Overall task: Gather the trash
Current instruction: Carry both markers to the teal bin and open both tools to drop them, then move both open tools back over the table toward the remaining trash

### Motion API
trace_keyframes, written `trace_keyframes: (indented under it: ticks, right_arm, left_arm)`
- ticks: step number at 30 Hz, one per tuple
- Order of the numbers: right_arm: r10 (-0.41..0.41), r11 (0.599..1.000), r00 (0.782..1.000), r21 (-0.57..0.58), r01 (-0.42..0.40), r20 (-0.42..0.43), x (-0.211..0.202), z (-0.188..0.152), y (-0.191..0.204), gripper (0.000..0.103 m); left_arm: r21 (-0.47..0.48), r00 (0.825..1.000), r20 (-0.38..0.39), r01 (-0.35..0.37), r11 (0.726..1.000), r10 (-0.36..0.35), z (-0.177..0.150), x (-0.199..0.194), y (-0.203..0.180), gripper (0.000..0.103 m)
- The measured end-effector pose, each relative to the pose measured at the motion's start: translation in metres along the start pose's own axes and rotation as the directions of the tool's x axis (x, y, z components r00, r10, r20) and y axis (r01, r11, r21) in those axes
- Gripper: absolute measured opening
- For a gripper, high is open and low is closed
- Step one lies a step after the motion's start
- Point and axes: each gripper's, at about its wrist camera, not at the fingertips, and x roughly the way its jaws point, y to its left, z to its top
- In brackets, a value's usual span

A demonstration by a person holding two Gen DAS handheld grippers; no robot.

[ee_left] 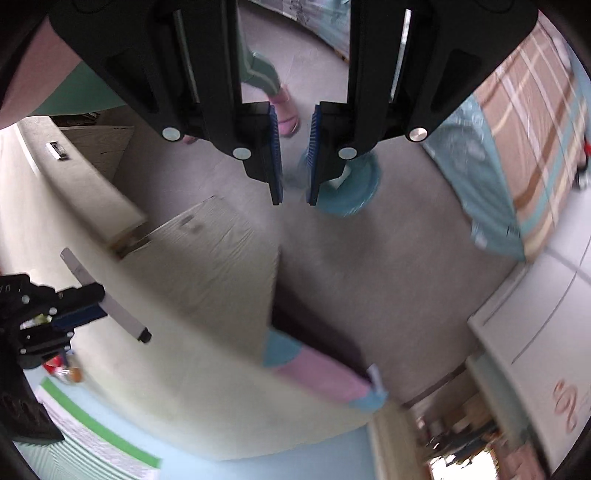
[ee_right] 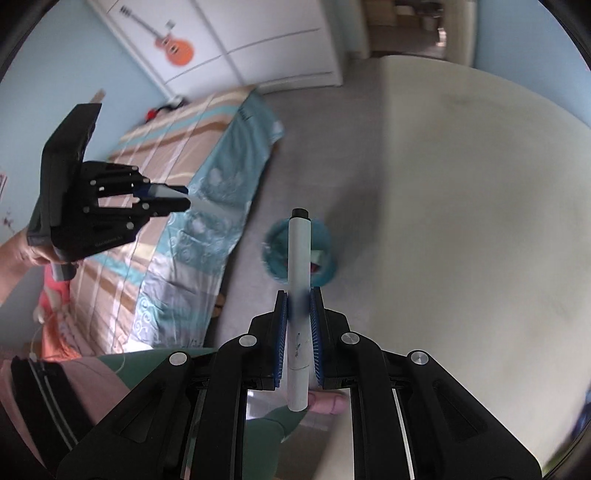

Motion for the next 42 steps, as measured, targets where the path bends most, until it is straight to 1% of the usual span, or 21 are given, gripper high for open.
trace_keyframes:
  ticks: [3,5,8,10,11,13,14,19,23,24,27,28,29,30,32,33,34,36,37,40,42]
  right_arm:
    - [0.038,0.999,0.998,-0.025,-0.039,-0.048,0.054,0.038,0.019,0.013]
    - [0.062,0.998,0.994,-0.012,-0.063,-0.095,0.099,0.061,0.025,0.013]
    - [0.074,0.997,0.985,0.006,-0.074,-0.155,0.167,0.085,0.019,0.013]
    - [0.081,0.997,0.981,0.030,-0.077,-0.176,0.211,0.093,0.012,0.013]
    - [0.076,0.997,0.977,0.035,-0.070,-0.199,0.243,0.094,0.007,0.013]
    - [0.077,0.996,0.970,0.052,-0.067,-0.232,0.290,0.094,-0.005,0.013]
    - [0.082,0.995,0.962,0.069,-0.066,-0.261,0.326,0.092,-0.013,0.013]
    - [0.114,0.989,0.934,0.130,-0.073,-0.338,0.441,0.074,-0.043,0.013]
    - [0.115,0.987,0.920,0.147,-0.063,-0.376,0.508,0.059,-0.056,0.014]
    - [0.112,0.987,0.920,0.146,-0.060,-0.376,0.519,0.057,-0.058,0.014]
    - [0.099,0.986,0.921,0.162,-0.039,-0.377,0.541,0.051,-0.062,0.020]
    - [0.104,0.983,0.919,0.178,-0.038,-0.379,0.547,0.051,-0.063,0.027]
    - [0.103,0.981,0.919,0.191,-0.030,-0.380,0.550,0.049,-0.065,0.038]
    - [0.093,0.980,0.921,0.198,-0.018,-0.377,0.547,0.048,-0.066,0.040]
    - [0.097,0.977,0.923,0.211,-0.017,-0.371,0.538,0.048,-0.068,0.040]
    - [0.091,0.978,0.925,0.210,-0.013,-0.368,0.532,0.048,-0.068,0.045]
    - [0.084,0.979,0.928,0.204,-0.008,-0.363,0.524,0.049,-0.068,0.045]
    - [0.074,0.981,0.935,0.194,-0.006,-0.346,0.499,0.052,-0.065,0.045]
    - [0.065,0.982,0.939,0.187,-0.001,-0.337,0.486,0.053,-0.062,0.045]
    - [0.058,0.986,0.954,0.165,-0.009,-0.294,0.426,0.060,-0.047,0.047]
    - [0.055,0.989,0.963,0.144,-0.017,-0.263,0.377,0.062,-0.032,0.057]
  left_arm:
    - [-0.045,0.999,-0.032,0.011,0.999,-0.013,-0.015,0.024,0.046,0.011]
    - [-0.053,0.999,-0.040,0.025,0.998,-0.027,-0.021,0.051,0.071,0.011]
    - [-0.103,0.995,-0.064,0.064,0.993,-0.071,-0.019,0.096,0.110,0.011]
    - [-0.116,0.992,-0.078,0.087,0.989,-0.096,-0.023,0.127,0.128,0.011]
    - [-0.115,0.992,-0.089,0.085,0.990,-0.095,-0.027,0.150,0.135,0.011]
    - [-0.120,0.987,-0.117,0.096,0.988,-0.110,-0.034,0.187,0.149,0.011]
    - [-0.126,0.983,-0.138,0.103,0.987,-0.120,-0.039,0.215,0.155,0.011]
    - [-0.134,0.969,-0.202,0.117,0.984,-0.143,-0.062,0.318,0.176,0.011]
    - [-0.147,0.956,-0.254,0.114,0.982,-0.149,-0.084,0.382,0.182,0.011]
    - [-0.143,0.952,-0.270,0.111,0.983,-0.147,-0.090,0.397,0.184,0.011]
    - [-0.141,0.945,-0.291,0.114,0.983,-0.151,-0.104,0.424,0.183,0.012]
    - [-0.144,0.944,-0.294,0.114,0.983,-0.153,-0.107,0.428,0.182,0.016]
    - [-0.150,0.940,-0.302,0.118,0.982,-0.159,-0.109,0.431,0.183,0.020]
    - [-0.153,0.937,-0.313,0.112,0.982,-0.156,-0.111,0.433,0.185,0.025]
    - [-0.156,0.936,-0.318,0.107,0.982,-0.153,-0.114,0.426,0.187,0.029]
    - [-0.164,0.937,-0.315,0.107,0.981,-0.155,-0.114,0.422,0.188,0.036]
    - [-0.174,0.938,-0.309,0.108,0.979,-0.158,-0.115,0.414,0.189,0.040]
    - [-0.178,0.940,-0.303,0.108,0.978,-0.159,-0.114,0.396,0.188,0.042]
    - [-0.175,0.942,-0.298,0.103,0.979,-0.152,-0.114,0.383,0.188,0.046]
    - [-0.166,0.950,-0.288,0.071,0.983,-0.118,-0.111,0.339,0.186,0.056]
    - [-0.158,0.951,-0.290,0.059,0.986,-0.104,-0.105,0.305,0.185,0.061]
